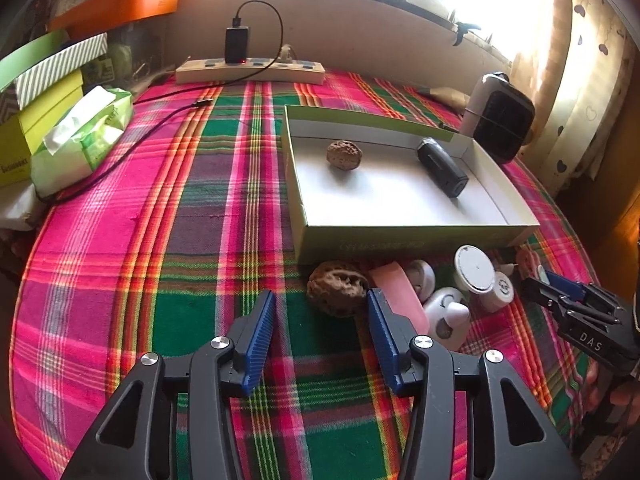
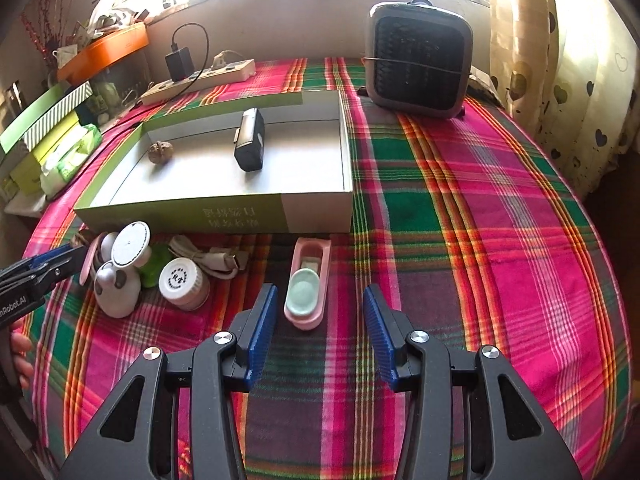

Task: Organize objects
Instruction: 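Grasp the pink-and-white case with the right gripper while the left grasps the second walnut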

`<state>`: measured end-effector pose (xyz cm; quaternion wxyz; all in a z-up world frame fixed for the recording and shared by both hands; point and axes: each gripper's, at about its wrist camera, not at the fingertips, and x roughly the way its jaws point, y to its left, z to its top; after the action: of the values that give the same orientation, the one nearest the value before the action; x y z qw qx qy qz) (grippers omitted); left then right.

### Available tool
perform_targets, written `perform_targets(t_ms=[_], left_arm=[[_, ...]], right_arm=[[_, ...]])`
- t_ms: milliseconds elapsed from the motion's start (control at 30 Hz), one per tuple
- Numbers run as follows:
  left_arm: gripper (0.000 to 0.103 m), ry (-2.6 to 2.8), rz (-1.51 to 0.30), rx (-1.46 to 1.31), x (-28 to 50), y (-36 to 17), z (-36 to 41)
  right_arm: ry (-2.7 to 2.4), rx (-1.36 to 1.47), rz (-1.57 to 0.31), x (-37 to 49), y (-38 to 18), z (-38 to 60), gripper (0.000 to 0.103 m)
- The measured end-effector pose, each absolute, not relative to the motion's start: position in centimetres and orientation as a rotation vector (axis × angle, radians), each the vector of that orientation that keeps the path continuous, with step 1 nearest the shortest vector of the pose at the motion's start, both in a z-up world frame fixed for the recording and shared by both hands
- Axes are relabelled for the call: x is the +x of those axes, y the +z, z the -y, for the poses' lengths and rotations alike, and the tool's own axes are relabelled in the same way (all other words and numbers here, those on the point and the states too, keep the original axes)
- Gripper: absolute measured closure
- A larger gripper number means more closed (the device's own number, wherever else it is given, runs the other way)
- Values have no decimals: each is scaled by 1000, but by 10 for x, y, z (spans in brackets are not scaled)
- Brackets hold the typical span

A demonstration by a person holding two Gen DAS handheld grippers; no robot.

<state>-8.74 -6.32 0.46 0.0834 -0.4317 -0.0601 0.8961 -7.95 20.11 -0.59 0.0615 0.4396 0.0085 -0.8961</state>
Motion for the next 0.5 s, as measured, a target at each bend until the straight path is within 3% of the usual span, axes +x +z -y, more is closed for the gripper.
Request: perform_targets(t_ms=[500], left_arm=[[58,2694,172,-1288,-99,5,63]], right_arm=[[-2740,1327,-84,-88,-8,-199,57]])
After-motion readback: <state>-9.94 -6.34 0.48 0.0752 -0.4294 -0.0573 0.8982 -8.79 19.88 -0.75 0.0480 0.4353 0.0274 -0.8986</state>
